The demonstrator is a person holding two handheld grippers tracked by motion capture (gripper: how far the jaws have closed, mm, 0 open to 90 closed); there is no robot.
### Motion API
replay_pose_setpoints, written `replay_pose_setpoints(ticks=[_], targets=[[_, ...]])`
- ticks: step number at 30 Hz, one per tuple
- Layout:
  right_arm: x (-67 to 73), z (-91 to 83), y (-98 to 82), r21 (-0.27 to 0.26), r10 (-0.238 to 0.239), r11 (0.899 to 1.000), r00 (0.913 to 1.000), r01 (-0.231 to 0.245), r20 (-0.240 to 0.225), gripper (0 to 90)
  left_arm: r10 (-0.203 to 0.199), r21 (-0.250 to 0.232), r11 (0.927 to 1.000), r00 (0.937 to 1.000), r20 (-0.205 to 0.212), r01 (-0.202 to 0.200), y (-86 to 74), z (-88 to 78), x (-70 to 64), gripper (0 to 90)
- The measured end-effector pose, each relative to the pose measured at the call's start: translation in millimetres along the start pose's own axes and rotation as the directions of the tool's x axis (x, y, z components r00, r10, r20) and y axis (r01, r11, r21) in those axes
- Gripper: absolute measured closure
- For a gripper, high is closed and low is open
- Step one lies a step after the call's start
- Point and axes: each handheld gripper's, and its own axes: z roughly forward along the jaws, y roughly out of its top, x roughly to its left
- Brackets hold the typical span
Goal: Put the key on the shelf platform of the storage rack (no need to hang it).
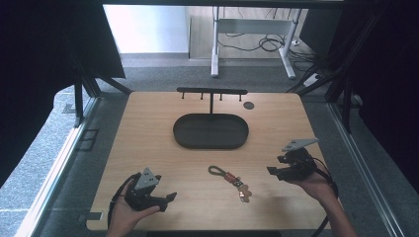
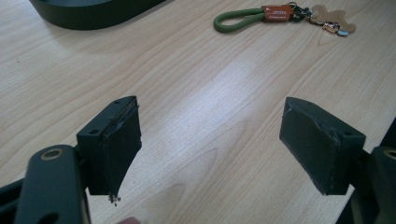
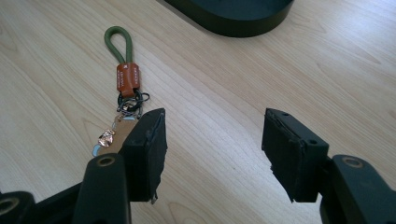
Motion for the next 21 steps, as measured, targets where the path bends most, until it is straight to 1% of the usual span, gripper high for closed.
replay_pose_setpoints(ticks=[2,11,13,15,21], targets=[[1.6,2.3,5.0,0.014,-0.016,1.000,0.9998,0.016,-0.010,41.6,0.004,0.005,1.0000,1.0000,0.002,-0.004,0.1,0.9,-0.8,21.2],[6.8,6.6,14.8,0.062,-0.049,0.997,0.9984,0.051,-0.027,44.0,0.023,0.011,0.9997,0.9996,0.015,-0.024,1.1,3.8,-6.2,21.3],[7.6,7.0,16.0,0.063,-0.052,0.997,0.9982,0.054,-0.030,44.1,0.024,0.012,0.9996,0.9996,0.015,-0.025,1.1,4.0,-6.2,21.2],[10.3,8.9,19.9,0.068,-0.068,0.995,0.9969,0.071,-0.038,44.3,0.025,0.010,0.9996,0.9996,0.014,-0.025,1.6,4.1,-6.9,21.3],[15.3,16.6,24.3,0.071,-0.079,0.994,0.9954,0.083,-0.053,44.7,0.029,0.010,0.9995,0.9994,0.019,-0.029,2.5,4.5,-9.4,21.4]])
